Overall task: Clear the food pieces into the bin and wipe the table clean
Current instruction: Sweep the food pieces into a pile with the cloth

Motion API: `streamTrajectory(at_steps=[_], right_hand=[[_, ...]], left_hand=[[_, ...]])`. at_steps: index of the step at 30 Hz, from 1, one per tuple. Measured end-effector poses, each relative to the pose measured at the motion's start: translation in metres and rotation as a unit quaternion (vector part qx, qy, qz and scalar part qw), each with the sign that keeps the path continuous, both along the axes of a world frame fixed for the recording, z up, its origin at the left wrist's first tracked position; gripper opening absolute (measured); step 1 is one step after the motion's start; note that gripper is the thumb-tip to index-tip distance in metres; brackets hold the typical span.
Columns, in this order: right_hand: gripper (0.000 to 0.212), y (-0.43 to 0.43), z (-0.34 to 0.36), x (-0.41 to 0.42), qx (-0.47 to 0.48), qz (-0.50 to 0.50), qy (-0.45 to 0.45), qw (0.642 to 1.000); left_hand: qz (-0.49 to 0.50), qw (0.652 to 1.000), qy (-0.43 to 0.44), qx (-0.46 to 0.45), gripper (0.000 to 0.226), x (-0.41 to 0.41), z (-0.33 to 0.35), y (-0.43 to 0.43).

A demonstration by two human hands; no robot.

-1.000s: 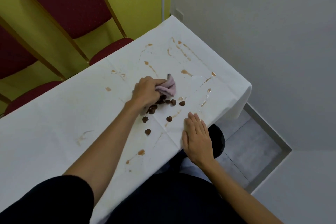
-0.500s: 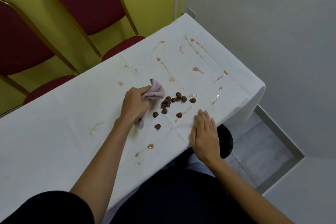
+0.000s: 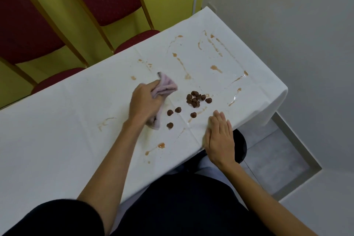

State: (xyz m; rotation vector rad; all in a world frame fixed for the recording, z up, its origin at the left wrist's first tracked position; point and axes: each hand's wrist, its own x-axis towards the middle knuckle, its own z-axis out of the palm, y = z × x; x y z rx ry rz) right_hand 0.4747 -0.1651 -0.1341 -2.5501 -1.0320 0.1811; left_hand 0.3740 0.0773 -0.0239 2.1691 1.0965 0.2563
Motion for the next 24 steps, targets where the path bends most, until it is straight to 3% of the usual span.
streamTrajectory(at_steps=[4, 9, 13, 17, 24], right_hand=[[0.044, 0.002, 0.002, -0.002, -0.001, -0.006, 0.007, 1.0], [0.044, 0.002, 0.004, -0.002, -0.005, -0.007, 0.009, 1.0], [0.045, 0.001, 0.004, -0.001, -0.012, -0.002, -0.001, 1.0], [0.049, 0.001, 0.006, 0.0, -0.02, 0.008, 0.001, 1.0], [0.046, -0.002, 0.007, 0.001, -0.018, 0.011, 0.007, 1.0]], left_hand=[[0.083, 0.996, -0.011, -0.014, 0.02, -0.047, -0.014, -0.033], [0.113, 0.993, -0.004, -0.026, 0.04, -0.023, -0.038, -0.069], [0.074, 0.993, -0.057, -0.079, 0.036, 0.017, -0.029, -0.08], [0.078, 0.991, -0.09, -0.062, 0.036, 0.035, -0.017, -0.069], [0.121, 0.992, -0.024, -0.035, 0.039, 0.026, -0.032, -0.039]])
